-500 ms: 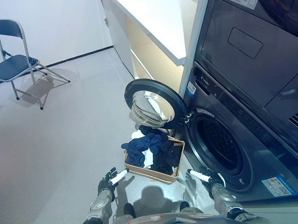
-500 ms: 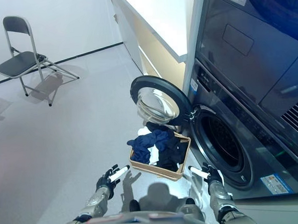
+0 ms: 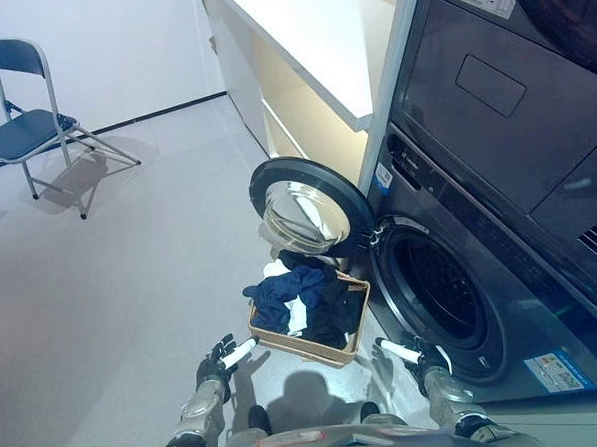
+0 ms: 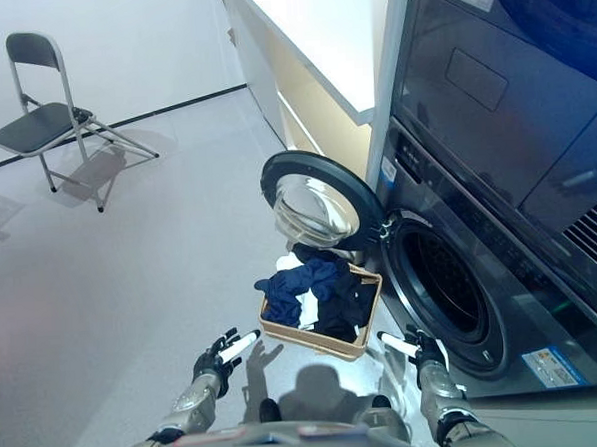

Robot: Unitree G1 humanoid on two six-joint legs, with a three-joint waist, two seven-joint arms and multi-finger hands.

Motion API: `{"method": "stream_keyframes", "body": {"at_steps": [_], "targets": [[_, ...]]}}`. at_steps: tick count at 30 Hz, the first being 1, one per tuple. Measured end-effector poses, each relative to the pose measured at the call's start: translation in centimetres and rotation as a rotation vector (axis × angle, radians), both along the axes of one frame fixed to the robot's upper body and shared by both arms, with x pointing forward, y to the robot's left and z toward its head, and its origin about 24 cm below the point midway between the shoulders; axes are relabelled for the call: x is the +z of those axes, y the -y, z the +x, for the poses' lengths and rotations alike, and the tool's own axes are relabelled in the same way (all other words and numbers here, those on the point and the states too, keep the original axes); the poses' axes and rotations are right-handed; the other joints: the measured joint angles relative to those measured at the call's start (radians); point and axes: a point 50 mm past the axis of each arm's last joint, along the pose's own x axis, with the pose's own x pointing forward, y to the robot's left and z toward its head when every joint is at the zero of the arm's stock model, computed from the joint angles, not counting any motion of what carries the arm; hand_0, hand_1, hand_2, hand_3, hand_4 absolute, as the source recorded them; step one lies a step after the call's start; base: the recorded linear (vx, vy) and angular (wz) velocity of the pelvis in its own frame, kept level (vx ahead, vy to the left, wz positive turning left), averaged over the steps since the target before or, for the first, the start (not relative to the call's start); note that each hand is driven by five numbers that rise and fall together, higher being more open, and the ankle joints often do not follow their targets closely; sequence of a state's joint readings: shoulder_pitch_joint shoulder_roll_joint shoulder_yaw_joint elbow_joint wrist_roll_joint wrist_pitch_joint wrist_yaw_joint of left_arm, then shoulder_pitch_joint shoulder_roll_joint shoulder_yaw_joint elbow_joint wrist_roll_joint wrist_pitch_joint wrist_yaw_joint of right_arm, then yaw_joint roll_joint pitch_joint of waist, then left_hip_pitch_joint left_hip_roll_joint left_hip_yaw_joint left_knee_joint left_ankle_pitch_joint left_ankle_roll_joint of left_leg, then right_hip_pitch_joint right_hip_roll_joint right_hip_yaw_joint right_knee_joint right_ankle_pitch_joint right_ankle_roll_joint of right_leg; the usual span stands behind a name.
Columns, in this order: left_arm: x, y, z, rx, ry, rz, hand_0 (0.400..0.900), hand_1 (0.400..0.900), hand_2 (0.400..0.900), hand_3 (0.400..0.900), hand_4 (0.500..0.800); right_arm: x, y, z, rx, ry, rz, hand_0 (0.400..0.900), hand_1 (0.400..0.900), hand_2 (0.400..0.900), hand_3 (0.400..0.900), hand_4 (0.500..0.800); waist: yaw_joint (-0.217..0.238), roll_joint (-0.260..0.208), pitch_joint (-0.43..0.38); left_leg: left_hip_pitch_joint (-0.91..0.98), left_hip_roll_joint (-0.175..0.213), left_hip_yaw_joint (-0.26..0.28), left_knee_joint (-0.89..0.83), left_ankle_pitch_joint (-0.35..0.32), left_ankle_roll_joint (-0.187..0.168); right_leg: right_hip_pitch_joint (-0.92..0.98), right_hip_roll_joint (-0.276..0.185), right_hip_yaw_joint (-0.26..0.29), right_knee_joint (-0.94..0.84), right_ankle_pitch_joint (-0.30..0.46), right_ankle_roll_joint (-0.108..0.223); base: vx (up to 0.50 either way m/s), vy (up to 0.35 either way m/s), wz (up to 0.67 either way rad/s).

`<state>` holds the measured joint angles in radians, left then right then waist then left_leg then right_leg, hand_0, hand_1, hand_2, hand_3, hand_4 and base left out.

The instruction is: Put the clothes in the basket into the washing machine.

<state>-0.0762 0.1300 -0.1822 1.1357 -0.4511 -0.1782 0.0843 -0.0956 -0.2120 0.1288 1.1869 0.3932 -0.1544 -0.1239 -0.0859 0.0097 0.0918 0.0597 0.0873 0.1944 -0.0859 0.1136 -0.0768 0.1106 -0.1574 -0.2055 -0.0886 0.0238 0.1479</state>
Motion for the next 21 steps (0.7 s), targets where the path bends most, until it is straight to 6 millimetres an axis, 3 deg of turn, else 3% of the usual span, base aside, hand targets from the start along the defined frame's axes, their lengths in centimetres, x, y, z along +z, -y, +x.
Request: {"method": "stream_keyframes", "body": {"at_steps": [16, 19, 21], "targets": [[0.1, 0.0, 0.1, 0.000, 0.006, 0.000, 0.900, 0.900, 0.900, 0.900, 0.800, 0.1, -0.1, 0.3, 0.012, 0.012, -0.002, 0.900, 0.900, 0.900, 0.900, 0.800, 0.001, 0.001, 0.000, -0.002, 0.000, 0.000, 0.000, 0.000, 0.000, -0.002, 0.000, 0.001, 0.000, 0.000, 0.000, -0.01, 0.001, 0.00], [0.7, 0.3, 1.1, -0.001, 0.055, -0.004, 0.900, 0.900, 0.900, 0.900, 0.800, 0.9, -0.5, 1.6, 0.092, 0.062, -0.030, 0.900, 0.900, 0.900, 0.900, 0.800, 0.004, 0.006, 0.006, -0.035, -0.001, -0.001, 0.001, 0.005, 0.001, -0.036, 0.001, 0.001, 0.004, 0.001, 0.000, -0.20, 0.002, 0.06], [1.9, 0.7, 2.8, -0.010, 0.146, -0.014, 0.900, 0.900, 0.900, 0.900, 0.800, 2.3, -0.7, 3.7, 0.259, 0.133, -0.113, 0.900, 0.900, 0.900, 0.900, 0.800, 0.007, 0.015, 0.030, -0.096, -0.001, -0.006, 0.014, 0.017, 0.008, -0.103, 0.000, 0.004, 0.030, 0.004, -0.002, -0.26, -0.008, 0.08]]}}
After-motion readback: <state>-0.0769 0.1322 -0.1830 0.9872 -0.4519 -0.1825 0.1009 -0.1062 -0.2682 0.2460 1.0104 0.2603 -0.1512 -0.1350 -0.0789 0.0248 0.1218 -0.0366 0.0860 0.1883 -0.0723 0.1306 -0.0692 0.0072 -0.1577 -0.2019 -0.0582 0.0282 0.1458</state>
